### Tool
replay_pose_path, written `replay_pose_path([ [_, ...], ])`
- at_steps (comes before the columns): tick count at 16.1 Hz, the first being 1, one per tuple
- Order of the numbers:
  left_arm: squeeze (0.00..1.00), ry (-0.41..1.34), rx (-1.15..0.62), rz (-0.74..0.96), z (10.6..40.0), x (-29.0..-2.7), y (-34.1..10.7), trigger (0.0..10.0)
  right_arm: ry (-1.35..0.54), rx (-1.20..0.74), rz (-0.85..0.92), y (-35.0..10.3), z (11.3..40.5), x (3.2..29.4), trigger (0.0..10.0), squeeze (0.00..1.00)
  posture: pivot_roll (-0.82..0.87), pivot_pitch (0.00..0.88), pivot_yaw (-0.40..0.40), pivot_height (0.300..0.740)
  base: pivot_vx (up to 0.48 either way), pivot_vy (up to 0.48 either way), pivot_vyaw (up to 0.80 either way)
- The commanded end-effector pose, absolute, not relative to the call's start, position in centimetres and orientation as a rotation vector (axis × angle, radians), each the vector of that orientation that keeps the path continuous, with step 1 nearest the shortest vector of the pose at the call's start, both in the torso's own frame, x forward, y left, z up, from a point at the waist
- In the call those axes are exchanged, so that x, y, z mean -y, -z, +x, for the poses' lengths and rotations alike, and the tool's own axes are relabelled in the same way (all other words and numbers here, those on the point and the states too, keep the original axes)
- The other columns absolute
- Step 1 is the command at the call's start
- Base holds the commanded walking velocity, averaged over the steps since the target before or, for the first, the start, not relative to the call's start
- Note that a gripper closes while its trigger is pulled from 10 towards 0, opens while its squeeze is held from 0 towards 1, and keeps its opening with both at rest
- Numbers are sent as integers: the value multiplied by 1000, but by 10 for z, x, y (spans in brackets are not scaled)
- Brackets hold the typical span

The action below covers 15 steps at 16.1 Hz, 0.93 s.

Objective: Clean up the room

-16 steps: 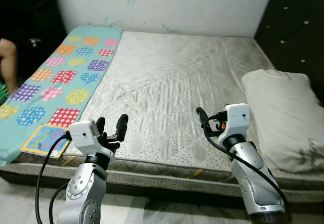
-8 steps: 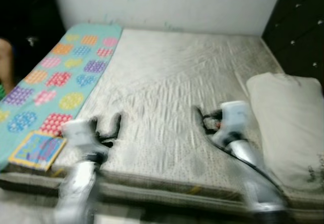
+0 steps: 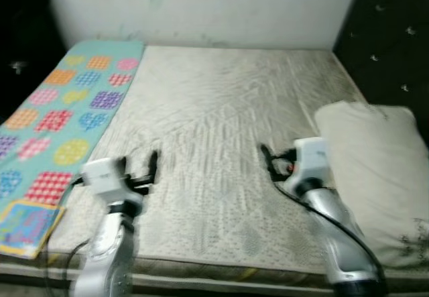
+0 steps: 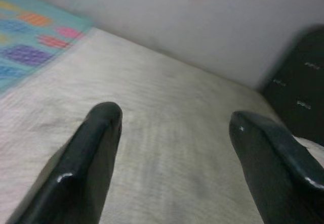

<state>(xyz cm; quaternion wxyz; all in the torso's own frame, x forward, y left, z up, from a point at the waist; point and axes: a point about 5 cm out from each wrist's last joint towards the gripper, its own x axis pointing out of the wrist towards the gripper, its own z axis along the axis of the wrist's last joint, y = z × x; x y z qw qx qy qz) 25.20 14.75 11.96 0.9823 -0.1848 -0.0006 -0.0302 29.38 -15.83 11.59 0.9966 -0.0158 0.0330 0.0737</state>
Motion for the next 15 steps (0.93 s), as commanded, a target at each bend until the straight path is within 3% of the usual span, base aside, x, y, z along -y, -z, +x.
replay_pose_path([
  [1,0,31,-18,-372,249,-153,-115,10000,-156,-62,-20,-118,295,154,10000,0,-21,28,-11,740,0,0,-800],
  [4,0,37,-16,-382,249,-152,-115,10000,-157,-58,-24,-118,295,154,10000,0,-21,30,-13,740,0,375,-721],
  [15,0,30,-16,-391,249,-152,-116,10000,-181,-61,-23,-118,295,152,10000,0,-22,31,-17,740,0,480,0],
])
